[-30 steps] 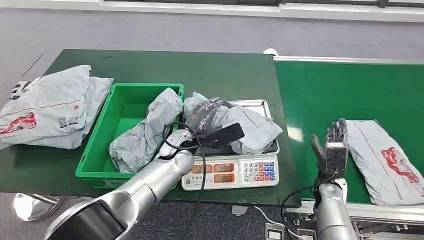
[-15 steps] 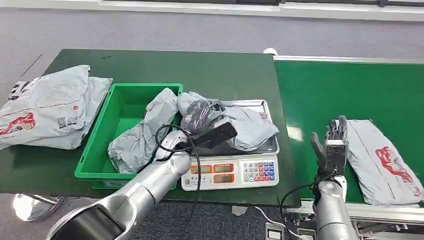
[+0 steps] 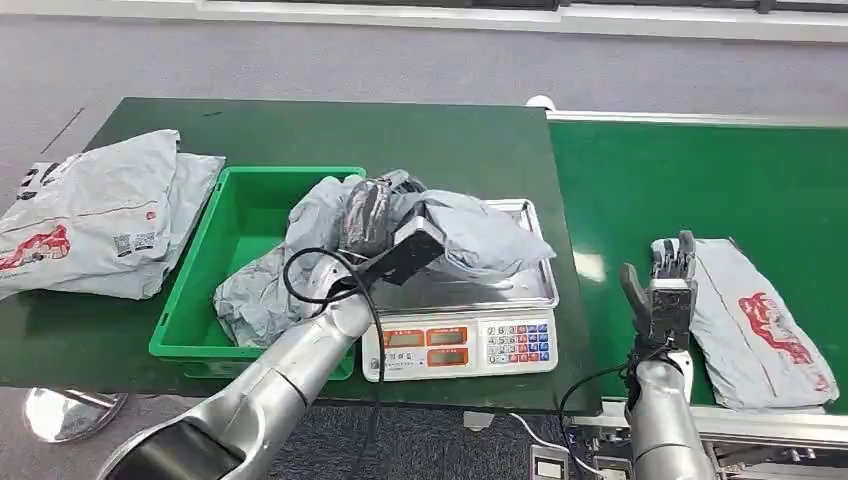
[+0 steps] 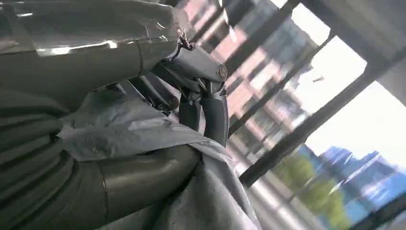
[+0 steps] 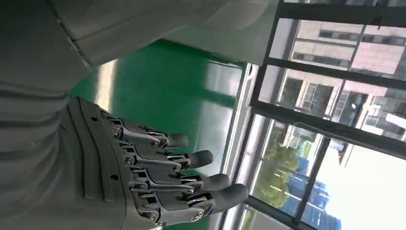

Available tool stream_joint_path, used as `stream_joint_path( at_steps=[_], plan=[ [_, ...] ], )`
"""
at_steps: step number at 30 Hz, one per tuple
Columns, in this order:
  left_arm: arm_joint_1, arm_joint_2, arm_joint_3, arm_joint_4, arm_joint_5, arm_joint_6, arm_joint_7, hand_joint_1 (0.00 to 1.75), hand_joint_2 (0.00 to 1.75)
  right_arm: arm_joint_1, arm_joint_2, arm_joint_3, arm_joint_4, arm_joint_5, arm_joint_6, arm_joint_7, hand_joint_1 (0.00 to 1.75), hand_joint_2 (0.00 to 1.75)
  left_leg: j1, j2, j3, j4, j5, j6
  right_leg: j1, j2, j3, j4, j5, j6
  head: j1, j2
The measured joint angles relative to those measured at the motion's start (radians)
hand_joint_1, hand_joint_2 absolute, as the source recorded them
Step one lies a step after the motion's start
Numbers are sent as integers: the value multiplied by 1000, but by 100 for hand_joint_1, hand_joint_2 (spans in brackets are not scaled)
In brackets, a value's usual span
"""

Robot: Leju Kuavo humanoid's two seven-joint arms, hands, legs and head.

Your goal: Moved the parcel from conveyor to table for the left to box.

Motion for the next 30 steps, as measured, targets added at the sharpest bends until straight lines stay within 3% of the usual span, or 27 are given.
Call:
stream_joint_path(
  at_steps=[5, 13, 17, 21, 26, 30],
  plan=[
    [46, 45, 112, -205, 59, 85, 43, 175, 175, 14, 0, -2, -2, -23, -20, 0, 0, 175, 0, 2, 0, -1, 0, -1, 1, 2, -1, 0, 0, 0, 0, 0],
    [118, 118, 362, -431, 129, 76, 34, 175, 175, 34, -3, -11, -15, -29, -26, 0, 0, 175, 2, 4, 1, -1, 0, -1, 1, 5, -2, 0, 0, -1, 0, 0],
    [140, 124, 410, -469, 65, 96, 56, 175, 175, 40, -3, -12, -25, -29, -32, 0, 0, 175, 1, 4, 0, -1, -1, -1, 1, 5, -1, 0, 0, -1, 0, 0],
    [165, 142, 451, -480, -84, 96, 192, 175, 175, 65, -3, -35, -59, -28, -23, 0, 0, 175, 1, 3, 0, -1, -1, -1, 1, 4, -1, -1, 0, -1, 0, 0],
    [183, 152, 467, -485, -98, 95, 213, 175, 175, 77, -2, -48, -84, -22, -17, 1, 0, 175, 1, 3, -1, -1, -1, -1, 1, 4, -2, 0, -1, -1, 0, 0],
    [183, 163, 467, -479, -171, 24, 326, 175, 175, 81, -1, -64, -100, 2, -3, 4, 0, 175, 1, 2, -1, -1, -1, -1, 1, 3, -2, 0, -1, -1, 0, 0]
  ],
)
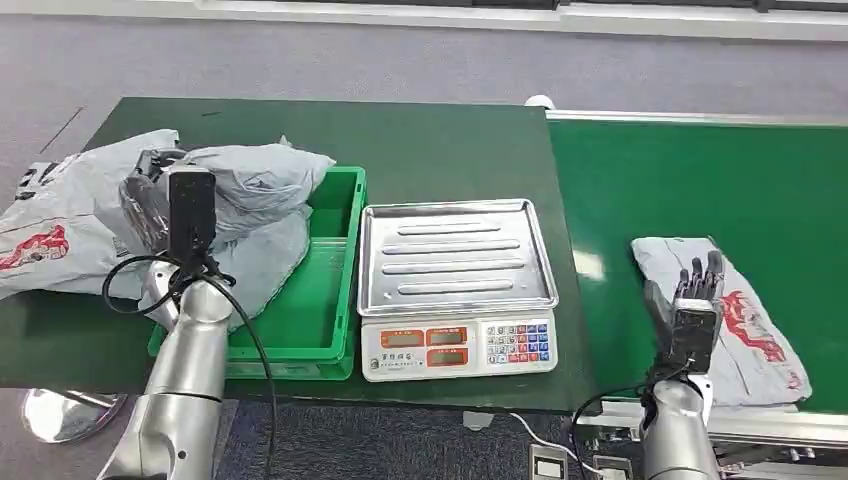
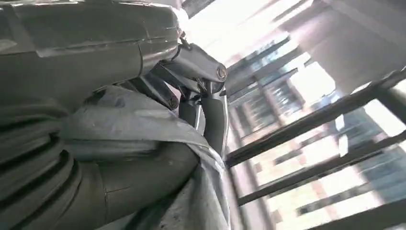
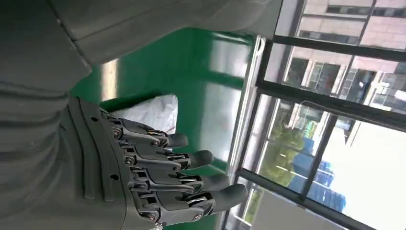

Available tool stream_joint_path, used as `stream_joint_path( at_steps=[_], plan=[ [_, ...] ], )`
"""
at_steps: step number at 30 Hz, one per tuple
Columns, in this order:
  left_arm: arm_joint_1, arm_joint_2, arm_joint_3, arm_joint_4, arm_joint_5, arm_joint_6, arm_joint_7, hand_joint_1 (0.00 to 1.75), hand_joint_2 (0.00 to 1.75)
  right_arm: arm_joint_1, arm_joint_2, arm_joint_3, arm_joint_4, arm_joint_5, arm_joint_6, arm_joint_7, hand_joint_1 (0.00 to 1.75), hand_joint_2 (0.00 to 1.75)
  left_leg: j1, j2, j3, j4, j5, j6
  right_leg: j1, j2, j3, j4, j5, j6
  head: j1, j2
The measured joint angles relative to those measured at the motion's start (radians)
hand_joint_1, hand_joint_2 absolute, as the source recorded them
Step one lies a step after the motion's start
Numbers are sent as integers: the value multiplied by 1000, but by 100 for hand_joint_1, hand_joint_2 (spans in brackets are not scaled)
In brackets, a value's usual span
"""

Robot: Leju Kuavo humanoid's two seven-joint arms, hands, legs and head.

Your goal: Moved the parcel from conveyor to table for the left to box.

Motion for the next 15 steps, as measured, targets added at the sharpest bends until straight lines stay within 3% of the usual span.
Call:
stream_joint_path(
  at_steps=[15],
  plan=[
    [4, 6, 0, 9, -17, -12, 22, 175, 175, 4, 1, -10, -9, 3, 5, 2, 0, 175, 0, 1, 0, 0, 0, 0, 0, 1, 0, 0, 0, 0, 0, 0]
  ],
)
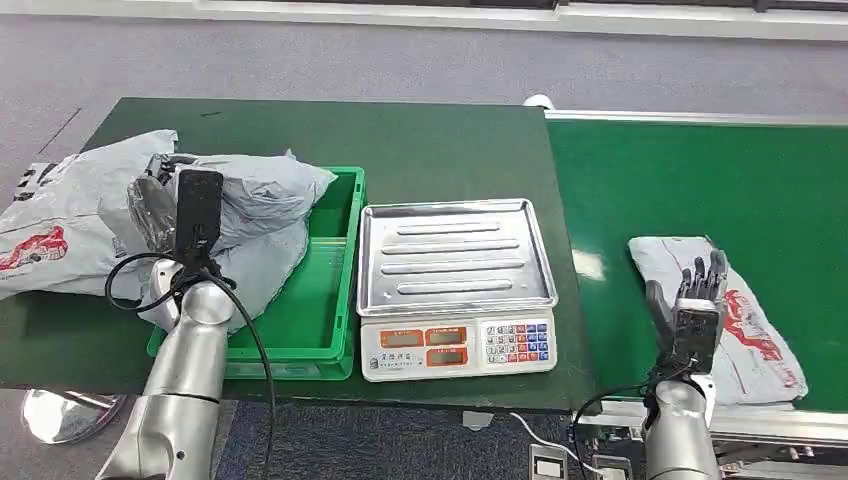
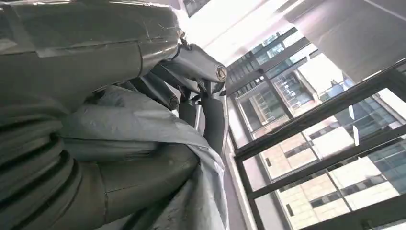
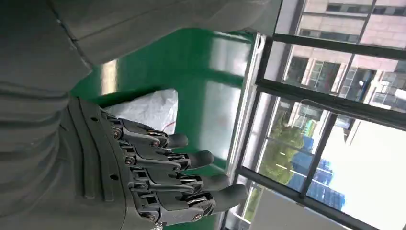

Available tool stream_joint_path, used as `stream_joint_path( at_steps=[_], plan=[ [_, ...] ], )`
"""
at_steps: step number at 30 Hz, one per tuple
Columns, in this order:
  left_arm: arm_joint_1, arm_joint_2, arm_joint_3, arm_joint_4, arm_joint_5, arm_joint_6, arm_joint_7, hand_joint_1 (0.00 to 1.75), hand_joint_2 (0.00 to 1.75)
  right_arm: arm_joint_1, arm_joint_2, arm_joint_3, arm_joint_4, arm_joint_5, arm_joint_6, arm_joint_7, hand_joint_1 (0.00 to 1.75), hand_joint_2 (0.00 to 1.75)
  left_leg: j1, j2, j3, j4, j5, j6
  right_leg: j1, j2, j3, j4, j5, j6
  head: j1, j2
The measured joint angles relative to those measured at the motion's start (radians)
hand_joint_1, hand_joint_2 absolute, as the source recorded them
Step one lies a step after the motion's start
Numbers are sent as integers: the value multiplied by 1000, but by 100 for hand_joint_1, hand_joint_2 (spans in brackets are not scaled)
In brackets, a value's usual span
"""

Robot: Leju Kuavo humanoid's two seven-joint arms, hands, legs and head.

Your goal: Moved the parcel from conveyor to table for the left to box.

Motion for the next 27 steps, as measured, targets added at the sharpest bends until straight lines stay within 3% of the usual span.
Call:
stream_joint_path(
  at_steps=[8, 9, 10, 11, 12, 13, 17, 27],
  plan=[
    [1, 5, 0, 8, -7, -8, 3, 175, 175, 5, 1, -9, -10, 2, 3, 0, 0, 175, 0, -1, 0, 0, 0, 0, 0, 0, 0, 0, 0, 0, 0, 0],
    [1, 5, 0, 8, -7, -8, 3, 134, 175, 5, 1, -10, -11, 2, 3, 0, 0, 175, 0, 0, 0, 0, 0, 0, 0, 0, 0, 0, 0, 0, 0, 0],
    [1, 7, 0, 11, -8, -8, 3, 14, 175, 6, 3, -13, -14, 2, 3, 0, 0, 175, 0, 0, 0, 0, 0, 0, 0, 0, 0, 0, 0, 0, 0, 0],
    [-8, 10, -10, 29, -103, -101, 103, 0, 175, 7, 3, -15, -15, 13, 4, 3, 0, 175, 0, 0, 1, 0, 0, 0, 0, -1, -1, -1, 0, 0, 0, 0],
    [-55, 16, -80, 171, -336, -534, 262, 0, 175, 8, 4, -37, -29, 37, 30, 11, 0, 175, 0, -4, 1, 0, 0, 0, 0, -6, 2, -1, -1, 0, 0, 0],
    [-107, 10, -163, 355, -426, -637, 255, 0, 175, 17, 7, -60, -50, 60, 54, 18, 0, 175, -1, -1, 1, 1, 0, 0, -1, -1, 1, -1, 1, 0, 0, 0],
    [-137, 1, -211, 436, -440, -726, 263, 0, 175, 18, 11, -69, -52, 70, 51, 26, 0, 175, -1, -4, 1, 0, 0, 0, -1, -5, 2, -1, 1, 0, 0, 0],
    [-151, -17, -226, 486, -407, -721, 270, 0, 175, 19, 16, -73, -53, 71, 46, 29, 0, 175, -1, -4, 1, 0, 1, 1, -1, -6, 3, -1, 1, 1, 0, 0]
  ],
)
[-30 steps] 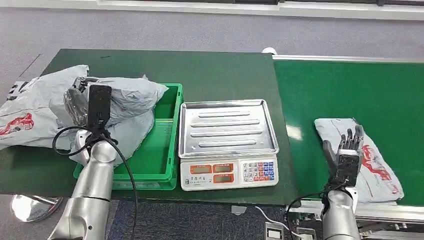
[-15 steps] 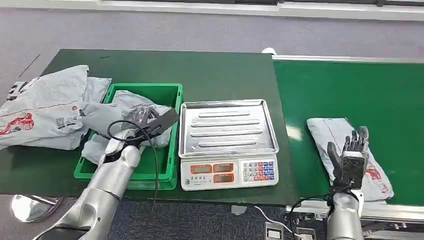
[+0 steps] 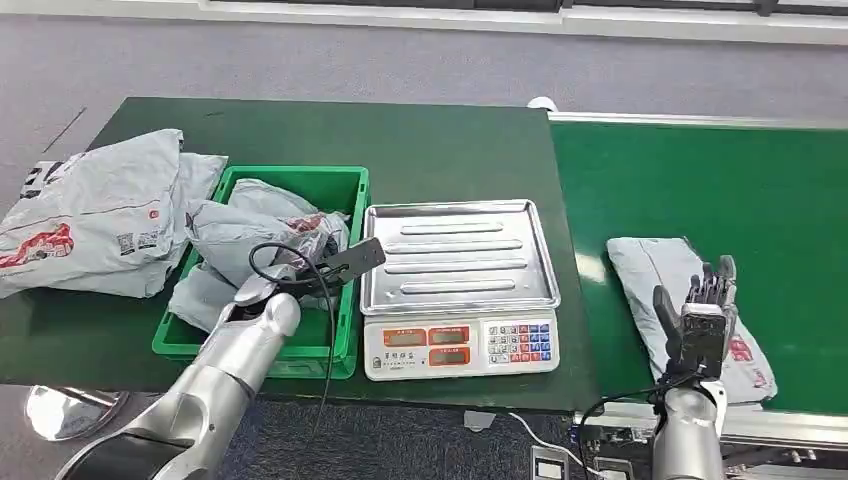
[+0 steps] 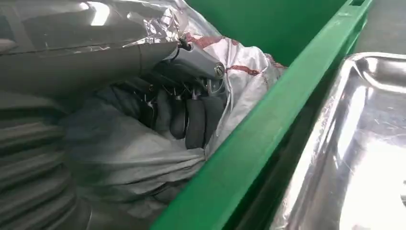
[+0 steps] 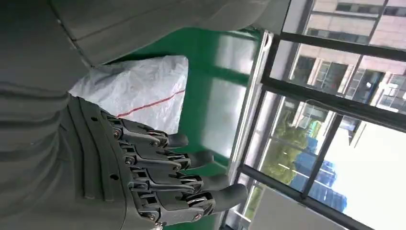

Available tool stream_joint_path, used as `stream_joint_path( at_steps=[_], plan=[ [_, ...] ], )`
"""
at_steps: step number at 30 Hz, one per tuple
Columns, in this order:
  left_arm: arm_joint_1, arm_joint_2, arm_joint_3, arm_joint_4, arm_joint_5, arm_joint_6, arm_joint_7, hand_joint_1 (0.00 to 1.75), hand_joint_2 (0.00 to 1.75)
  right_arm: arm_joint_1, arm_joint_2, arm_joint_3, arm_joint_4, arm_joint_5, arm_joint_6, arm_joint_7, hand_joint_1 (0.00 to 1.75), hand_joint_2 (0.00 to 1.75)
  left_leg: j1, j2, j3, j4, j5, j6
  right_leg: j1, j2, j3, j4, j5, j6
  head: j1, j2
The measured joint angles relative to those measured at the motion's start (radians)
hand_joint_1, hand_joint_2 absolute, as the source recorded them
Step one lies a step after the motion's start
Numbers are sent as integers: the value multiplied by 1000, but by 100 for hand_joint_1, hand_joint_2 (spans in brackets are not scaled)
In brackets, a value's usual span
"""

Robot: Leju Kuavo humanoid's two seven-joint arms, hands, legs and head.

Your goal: Moved the parcel from conveyor to table for the left to box.

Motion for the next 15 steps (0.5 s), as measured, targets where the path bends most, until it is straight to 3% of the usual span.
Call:
stream_joint_path(
  at_steps=[15],
  plan=[
    [-4, -5, 0, 20, 2, 2, 0, 0, 175, 1, 5, -4, -7, 0, 0, 0, 0, 175, 0, 0, 0, 0, 0, 0, 0, 0, 0, 0, 0, 0, 0, 0]
  ],
)
